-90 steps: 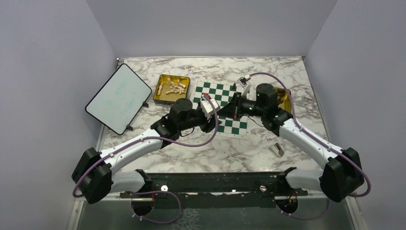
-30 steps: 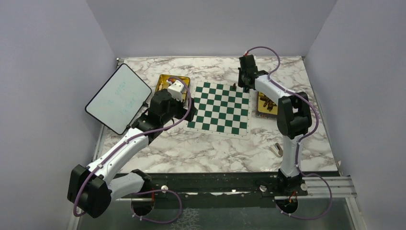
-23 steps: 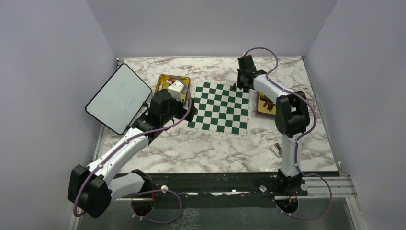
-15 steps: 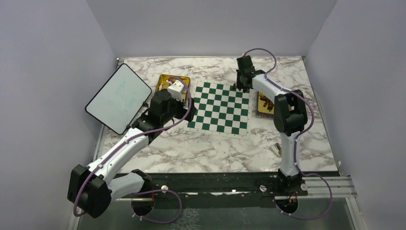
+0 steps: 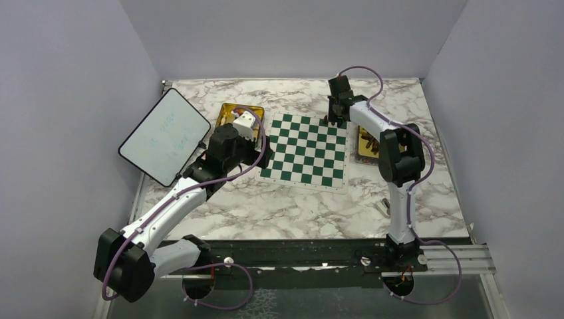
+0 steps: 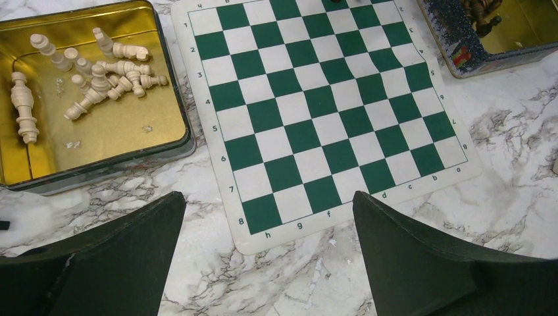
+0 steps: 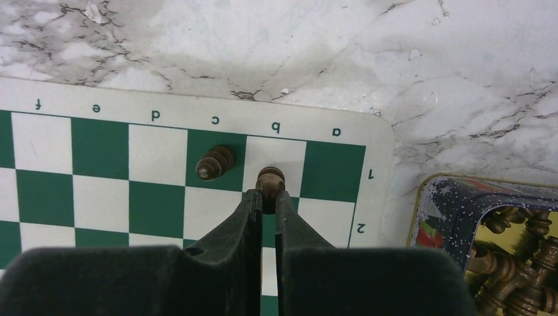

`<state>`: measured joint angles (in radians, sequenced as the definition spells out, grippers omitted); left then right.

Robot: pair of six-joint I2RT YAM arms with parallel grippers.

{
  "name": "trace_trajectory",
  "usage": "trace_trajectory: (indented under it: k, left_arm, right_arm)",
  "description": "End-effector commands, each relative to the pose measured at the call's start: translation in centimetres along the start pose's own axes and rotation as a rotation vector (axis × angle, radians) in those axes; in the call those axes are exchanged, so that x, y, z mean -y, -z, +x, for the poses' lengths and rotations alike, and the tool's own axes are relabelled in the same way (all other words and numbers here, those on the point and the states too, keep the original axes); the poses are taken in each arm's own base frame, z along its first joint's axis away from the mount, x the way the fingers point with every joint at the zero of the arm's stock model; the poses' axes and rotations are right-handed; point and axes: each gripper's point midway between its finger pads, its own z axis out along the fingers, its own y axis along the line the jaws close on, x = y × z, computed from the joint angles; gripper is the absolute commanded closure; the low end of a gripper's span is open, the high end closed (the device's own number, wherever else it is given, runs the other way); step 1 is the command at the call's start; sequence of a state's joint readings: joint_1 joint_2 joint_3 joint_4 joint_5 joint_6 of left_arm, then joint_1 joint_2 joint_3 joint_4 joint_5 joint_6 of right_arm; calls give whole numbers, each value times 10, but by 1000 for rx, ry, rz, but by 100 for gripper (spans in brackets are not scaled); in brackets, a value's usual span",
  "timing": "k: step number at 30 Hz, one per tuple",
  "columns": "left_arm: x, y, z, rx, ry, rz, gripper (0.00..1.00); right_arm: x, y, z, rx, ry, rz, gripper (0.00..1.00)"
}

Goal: Set up the chess pieces on the board
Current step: Place the chess piece on the chessboard.

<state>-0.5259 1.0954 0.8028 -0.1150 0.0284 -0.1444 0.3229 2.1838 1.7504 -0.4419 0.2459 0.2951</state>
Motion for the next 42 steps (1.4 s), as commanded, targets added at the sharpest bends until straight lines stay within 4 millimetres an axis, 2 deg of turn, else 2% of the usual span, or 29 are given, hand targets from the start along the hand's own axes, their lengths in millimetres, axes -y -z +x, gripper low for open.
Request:
trace_trajectory:
  k: [1,9,23,27,32,37,42]
  left_arm:
    - [-1,5,-1,11,-14,-12,1]
    - [-1,4,0,7,-15,-11,1]
    - [-1,2,2,-1,-13,-12,1]
    - [-1,2,2,0,-13,-13,1]
    - [-1,3,2,-1,-17,-13,1]
    - [-4,4,1,5,-15,-29,1]
    - [-5,5,0,10,-17,-33,1]
  right_arm:
    - [2,-9,4,-31,-9,0,88]
    - [5,-17,11,-53,-7,4,88]
    - [5,-16,4,-58,-4,-8,87]
    - [5,-20,10,-83,0,-2,85]
    - [5,-19,12,-99,2,-4,75]
    - [3,-11,-1,-73,-6,-12,64]
    - [2,8,-20,-35,-9,-24,58]
